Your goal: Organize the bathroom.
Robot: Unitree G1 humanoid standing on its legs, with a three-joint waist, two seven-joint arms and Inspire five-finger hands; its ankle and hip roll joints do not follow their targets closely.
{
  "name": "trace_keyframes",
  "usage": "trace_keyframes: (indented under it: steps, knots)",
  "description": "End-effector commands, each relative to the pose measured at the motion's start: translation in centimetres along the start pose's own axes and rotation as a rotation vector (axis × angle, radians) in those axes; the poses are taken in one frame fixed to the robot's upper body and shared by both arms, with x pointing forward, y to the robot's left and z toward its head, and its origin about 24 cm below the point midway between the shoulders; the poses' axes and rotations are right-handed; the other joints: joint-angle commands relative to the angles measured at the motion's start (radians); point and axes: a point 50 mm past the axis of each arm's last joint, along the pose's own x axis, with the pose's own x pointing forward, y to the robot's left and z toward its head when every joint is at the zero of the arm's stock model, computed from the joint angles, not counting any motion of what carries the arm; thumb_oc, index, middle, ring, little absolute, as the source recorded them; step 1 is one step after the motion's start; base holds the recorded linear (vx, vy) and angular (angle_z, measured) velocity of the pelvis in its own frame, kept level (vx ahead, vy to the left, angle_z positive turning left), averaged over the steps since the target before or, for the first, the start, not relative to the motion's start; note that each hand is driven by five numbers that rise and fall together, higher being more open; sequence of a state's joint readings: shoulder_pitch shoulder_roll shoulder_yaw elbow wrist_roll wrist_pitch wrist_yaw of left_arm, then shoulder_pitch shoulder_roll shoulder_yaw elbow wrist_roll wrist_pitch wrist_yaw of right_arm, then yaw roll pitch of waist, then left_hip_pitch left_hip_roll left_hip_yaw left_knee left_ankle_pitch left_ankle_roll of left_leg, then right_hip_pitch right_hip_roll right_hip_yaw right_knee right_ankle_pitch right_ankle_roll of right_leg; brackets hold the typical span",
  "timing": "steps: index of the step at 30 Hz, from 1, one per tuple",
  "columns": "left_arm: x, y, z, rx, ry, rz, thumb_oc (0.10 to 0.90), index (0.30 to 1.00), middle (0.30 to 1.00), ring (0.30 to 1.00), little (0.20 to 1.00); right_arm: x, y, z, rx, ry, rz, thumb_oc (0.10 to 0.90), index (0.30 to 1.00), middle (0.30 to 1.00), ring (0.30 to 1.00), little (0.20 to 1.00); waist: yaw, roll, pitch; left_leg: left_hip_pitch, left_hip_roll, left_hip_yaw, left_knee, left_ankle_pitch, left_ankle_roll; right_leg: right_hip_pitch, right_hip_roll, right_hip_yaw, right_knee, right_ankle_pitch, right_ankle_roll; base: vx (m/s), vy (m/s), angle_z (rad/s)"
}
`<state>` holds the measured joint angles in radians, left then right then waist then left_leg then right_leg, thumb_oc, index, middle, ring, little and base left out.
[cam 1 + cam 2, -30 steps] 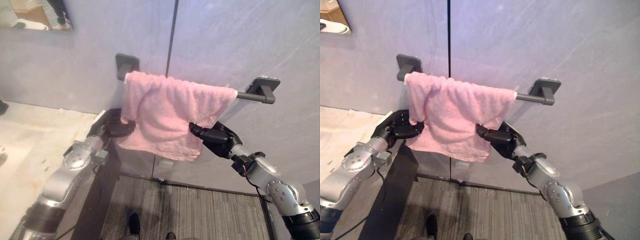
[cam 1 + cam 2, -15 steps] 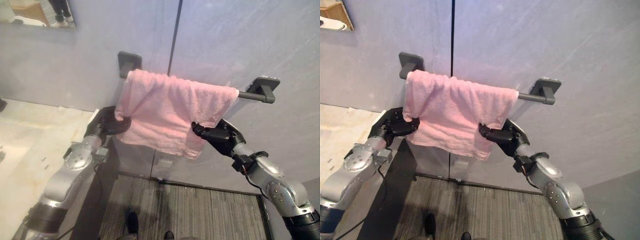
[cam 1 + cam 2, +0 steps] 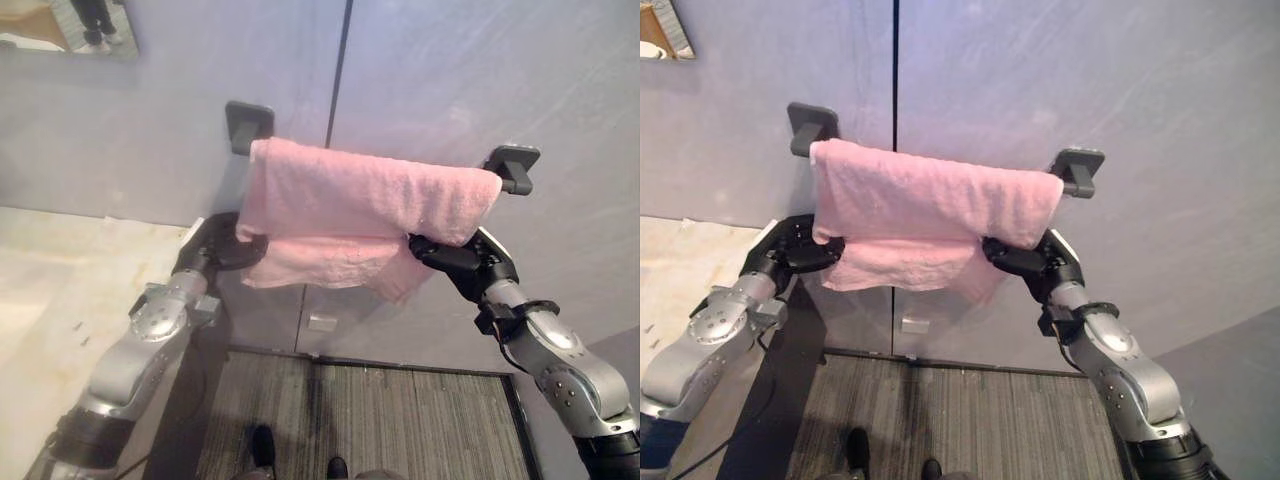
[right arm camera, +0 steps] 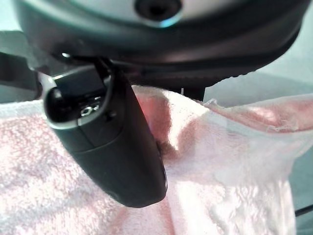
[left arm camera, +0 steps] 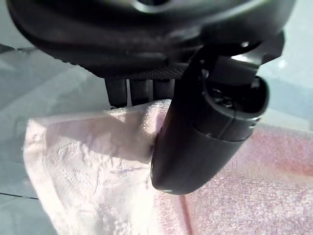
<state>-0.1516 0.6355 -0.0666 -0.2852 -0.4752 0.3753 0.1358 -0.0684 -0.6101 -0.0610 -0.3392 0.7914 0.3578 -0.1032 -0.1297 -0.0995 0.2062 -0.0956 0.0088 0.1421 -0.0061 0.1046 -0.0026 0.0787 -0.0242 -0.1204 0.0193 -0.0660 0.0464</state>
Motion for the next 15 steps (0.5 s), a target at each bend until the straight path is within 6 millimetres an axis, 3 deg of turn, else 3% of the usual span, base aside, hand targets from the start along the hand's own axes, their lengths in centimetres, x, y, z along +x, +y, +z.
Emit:
trace_keyframes:
  steps: [1, 2, 3, 4, 6, 7, 15]
  knots:
    - [1.1, 2.4, 4.5, 0.115, -0.183, 0.07, 0.653, 0.679, 0.679, 0.679, 0.679, -0.8, -4.5, 7.8, -0.088, -0.359, -0.262, 0.8, 0.9, 0.9, 0.9, 0.9, -0.05, 0.016, -0.092, 0.075, 0.087, 0.031, 0.127, -0.123, -0.053, -0.061, -0.004, 0.005, 0.054, 0.045, 0.092, 0.0, -0.007, -0.06]
    - [1.1, 2.4, 4.5, 0.115, -0.183, 0.07, 0.653, 0.679, 0.679, 0.679, 0.679, -0.8, -4.5, 7.8, -0.088, -0.359, -0.262, 0.8, 0.9, 0.9, 0.9, 0.9, -0.05, 0.016, -0.092, 0.075, 0.087, 0.031, 0.127, -0.123, -0.053, -0.061, -0.004, 0.005, 0.054, 0.045, 0.092, 0.0, -0.009, -0.08]
    - [1.2, 2.3, 4.5, 0.121, -0.174, 0.055, 0.728, 0.792, 0.792, 0.792, 0.792, -0.7, -4.3, 7.7, -0.083, -0.353, -0.245, 0.8, 0.9, 0.9, 0.9, 0.9, -0.051, 0.018, -0.092, 0.075, 0.087, 0.032, 0.127, -0.124, -0.053, -0.059, -0.004, 0.005, 0.053, 0.044, 0.093, 0.0, -0.013, -0.13]
    - [1.2, 2.2, 4.5, 0.124, -0.168, 0.042, 0.767, 0.851, 0.851, 0.851, 0.851, -0.6, -4.2, 7.6, -0.084, -0.348, -0.244, 0.8, 0.9, 0.9, 0.9, 0.9, -0.052, 0.019, -0.094, 0.075, 0.087, 0.033, 0.128, -0.124, -0.053, -0.06, -0.005, 0.005, 0.052, 0.044, 0.093, 0.0, -0.013, -0.13]
    - [1.2, 2.2, 4.5, 0.124, -0.168, 0.042, 0.767, 0.851, 0.851, 0.851, 0.851, -0.6, -4.2, 7.6, -0.084, -0.348, -0.244, 0.8, 0.9, 0.9, 0.9, 0.9, -0.052, 0.019, -0.094, 0.075, 0.087, 0.033, 0.128, -0.124, -0.053, -0.06, -0.005, 0.005, 0.052, 0.044, 0.093, 0.0, -0.004, -0.04]
    - [1.3, 2.1, 4.5, 0.128, -0.16, 0.037, 0.8, 0.9, 0.9, 0.9, 0.9, -0.4, -4.0, 7.5, -0.079, -0.346, -0.242, 0.8, 0.9, 0.9, 0.9, 0.9, -0.052, 0.021, -0.095, 0.075, 0.088, 0.033, 0.128, -0.124, -0.054, -0.059, -0.005, 0.005, 0.052, 0.044, 0.093, 0.0, -0.019, -0.04]
    - [1.4, 2.3, 4.7, 0.112, -0.143, 0.029, 0.8, 0.9, 0.9, 0.9, 0.9, -0.1, -3.7, 6.6, -0.066, -0.293, -0.225, 0.8, 0.9, 0.9, 0.9, 0.9, -0.051, 0.027, -0.097, 0.068, 0.092, 0.032, 0.133, -0.122, -0.057, -0.06, -0.006, -0.004, 0.053, 0.041, 0.092, 0.0, -0.003, -0.01]
